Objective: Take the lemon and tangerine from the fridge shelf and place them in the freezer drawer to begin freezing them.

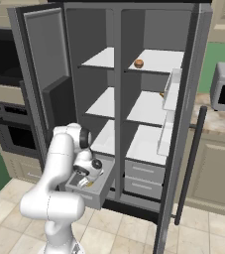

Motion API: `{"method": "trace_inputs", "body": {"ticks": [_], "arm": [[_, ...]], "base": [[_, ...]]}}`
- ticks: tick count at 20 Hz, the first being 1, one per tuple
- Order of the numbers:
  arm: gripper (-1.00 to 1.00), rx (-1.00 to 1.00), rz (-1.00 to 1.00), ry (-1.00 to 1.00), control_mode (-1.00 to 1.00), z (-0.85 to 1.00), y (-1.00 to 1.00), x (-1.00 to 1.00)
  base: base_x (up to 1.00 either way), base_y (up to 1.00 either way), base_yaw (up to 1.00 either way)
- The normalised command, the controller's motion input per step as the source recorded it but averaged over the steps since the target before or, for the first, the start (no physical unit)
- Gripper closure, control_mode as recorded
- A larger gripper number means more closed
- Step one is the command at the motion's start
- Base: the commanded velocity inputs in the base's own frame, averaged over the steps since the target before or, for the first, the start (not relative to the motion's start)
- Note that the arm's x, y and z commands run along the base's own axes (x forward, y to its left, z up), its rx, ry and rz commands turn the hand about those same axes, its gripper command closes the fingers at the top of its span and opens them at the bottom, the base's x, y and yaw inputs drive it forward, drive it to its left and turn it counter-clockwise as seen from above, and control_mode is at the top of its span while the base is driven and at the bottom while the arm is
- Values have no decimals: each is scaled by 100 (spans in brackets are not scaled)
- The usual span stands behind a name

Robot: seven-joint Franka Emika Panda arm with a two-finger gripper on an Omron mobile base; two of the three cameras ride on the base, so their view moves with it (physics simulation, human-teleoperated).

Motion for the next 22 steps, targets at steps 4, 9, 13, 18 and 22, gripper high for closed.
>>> {"method": "trace_inputs", "body": {"ticks": [4,9,13,18,22], "arm": [[100,0,1,7,-100,-51,0,-19],[100,0,0,6,-100,-41,0,-36],[100,0,0,6,-100,-29,1,-31],[100,0,0,1,-100,1,2,-1],[100,0,0,-1,-100,15,3,36]], "base": [[0,0,0],[0,0,0],[0,0,0],[0,0,0],[0,0,0]]}}
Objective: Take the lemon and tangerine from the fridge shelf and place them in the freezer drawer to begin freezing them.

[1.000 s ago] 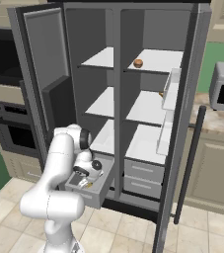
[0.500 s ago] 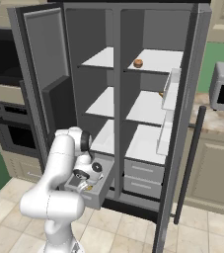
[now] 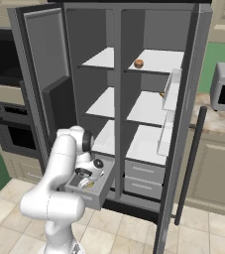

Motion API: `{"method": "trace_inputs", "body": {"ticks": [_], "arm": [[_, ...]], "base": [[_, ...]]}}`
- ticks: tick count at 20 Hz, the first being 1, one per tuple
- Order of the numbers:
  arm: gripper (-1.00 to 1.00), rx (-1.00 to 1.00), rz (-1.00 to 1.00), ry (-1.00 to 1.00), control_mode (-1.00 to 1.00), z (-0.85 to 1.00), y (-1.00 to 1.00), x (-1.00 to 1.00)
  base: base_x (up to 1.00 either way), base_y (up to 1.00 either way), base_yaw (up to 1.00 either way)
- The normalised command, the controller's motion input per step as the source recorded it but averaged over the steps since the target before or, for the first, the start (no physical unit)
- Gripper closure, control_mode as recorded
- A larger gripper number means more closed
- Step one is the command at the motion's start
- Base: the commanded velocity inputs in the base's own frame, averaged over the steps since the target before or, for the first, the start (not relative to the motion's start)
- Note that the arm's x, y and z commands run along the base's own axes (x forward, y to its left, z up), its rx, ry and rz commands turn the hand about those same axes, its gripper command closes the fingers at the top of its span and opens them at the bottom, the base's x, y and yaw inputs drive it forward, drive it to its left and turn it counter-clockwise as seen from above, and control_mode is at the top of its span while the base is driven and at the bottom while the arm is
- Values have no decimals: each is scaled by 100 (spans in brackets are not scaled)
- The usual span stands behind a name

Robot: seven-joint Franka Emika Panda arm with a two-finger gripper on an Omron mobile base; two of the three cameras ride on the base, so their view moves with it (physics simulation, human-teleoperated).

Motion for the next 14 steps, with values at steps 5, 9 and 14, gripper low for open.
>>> {"method": "trace_inputs", "body": {"ticks": [5,9,14], "arm": [[100,0,0,0,-100,-22,11,15],[100,0,0,3,-100,-58,12,0],[100,0,0,12,-100,-71,16,-2]], "base": [[0,0,0],[0,0,0],[0,0,0]]}}
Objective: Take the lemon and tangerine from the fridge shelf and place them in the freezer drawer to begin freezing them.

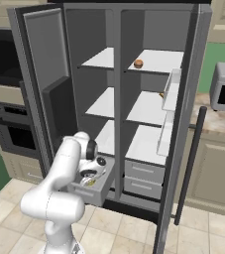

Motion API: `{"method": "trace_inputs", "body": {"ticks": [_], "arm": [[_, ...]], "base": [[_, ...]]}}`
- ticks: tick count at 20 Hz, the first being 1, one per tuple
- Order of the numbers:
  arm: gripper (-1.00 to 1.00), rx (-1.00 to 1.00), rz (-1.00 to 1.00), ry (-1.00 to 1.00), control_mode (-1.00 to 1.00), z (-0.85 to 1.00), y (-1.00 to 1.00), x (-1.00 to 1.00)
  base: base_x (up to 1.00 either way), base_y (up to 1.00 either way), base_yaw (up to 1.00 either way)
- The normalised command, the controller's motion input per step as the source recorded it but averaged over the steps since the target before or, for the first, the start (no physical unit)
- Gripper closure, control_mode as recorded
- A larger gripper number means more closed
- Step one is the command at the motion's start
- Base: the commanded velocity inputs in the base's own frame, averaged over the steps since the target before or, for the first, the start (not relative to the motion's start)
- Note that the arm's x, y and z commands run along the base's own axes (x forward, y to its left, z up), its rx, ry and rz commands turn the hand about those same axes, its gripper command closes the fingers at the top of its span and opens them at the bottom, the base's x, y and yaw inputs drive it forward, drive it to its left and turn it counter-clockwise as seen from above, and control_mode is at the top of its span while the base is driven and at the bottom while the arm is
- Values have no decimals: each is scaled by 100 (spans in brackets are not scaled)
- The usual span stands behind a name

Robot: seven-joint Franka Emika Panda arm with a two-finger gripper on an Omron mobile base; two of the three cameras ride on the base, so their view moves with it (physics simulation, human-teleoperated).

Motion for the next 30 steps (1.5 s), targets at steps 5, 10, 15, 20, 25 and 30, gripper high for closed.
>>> {"method": "trace_inputs", "body": {"ticks": [5,10,15,20,25,30], "arm": [[-100,0,0,10,-100,-72,13,-51],[-100,0,0,2,-100,-49,10,-74],[-100,0,0,-6,-100,-6,0,-46],[-100,0,0,-14,-100,39,0,-15],[-100,0,0,-25,-100,91,-12,-27],[-100,0,0,-23,-100,100,-36,-67]], "base": [[0,0,0],[0,0,0],[0,0,0],[0,0,0],[0,0,0],[0,0,0]]}}
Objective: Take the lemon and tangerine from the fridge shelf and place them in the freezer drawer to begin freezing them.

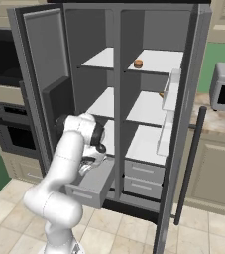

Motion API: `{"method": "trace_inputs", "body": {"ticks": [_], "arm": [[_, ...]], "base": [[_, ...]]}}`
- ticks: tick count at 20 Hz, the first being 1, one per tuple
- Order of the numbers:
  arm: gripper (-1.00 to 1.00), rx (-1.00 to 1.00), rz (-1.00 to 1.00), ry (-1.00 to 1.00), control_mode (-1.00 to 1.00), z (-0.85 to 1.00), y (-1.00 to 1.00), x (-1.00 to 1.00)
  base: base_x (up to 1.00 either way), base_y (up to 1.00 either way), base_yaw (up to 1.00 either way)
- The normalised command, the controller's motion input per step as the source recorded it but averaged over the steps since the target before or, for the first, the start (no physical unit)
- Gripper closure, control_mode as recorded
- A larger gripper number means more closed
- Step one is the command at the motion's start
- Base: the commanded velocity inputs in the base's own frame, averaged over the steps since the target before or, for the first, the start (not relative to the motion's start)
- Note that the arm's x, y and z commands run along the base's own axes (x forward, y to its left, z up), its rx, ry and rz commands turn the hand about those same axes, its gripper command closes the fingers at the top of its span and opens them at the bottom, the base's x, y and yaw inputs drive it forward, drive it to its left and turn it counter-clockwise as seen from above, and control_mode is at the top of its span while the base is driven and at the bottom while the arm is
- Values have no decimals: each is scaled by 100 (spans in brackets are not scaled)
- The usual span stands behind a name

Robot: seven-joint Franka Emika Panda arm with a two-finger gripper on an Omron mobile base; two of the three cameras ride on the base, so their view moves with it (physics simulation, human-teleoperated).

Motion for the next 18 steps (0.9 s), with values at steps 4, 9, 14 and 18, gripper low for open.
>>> {"method": "trace_inputs", "body": {"ticks": [4,9,14,18], "arm": [[-100,0,-1,-13,-100,100,-47,-64],[-100,0,-7,-12,-100,100,-49,-50],[-100,0,-11,-10,-100,100,-45,-36],[-100,0,-9,-5,-100,100,-45,-5]], "base": [[0,0,0],[0,0,0],[0,0,0],[0,0,0]]}}
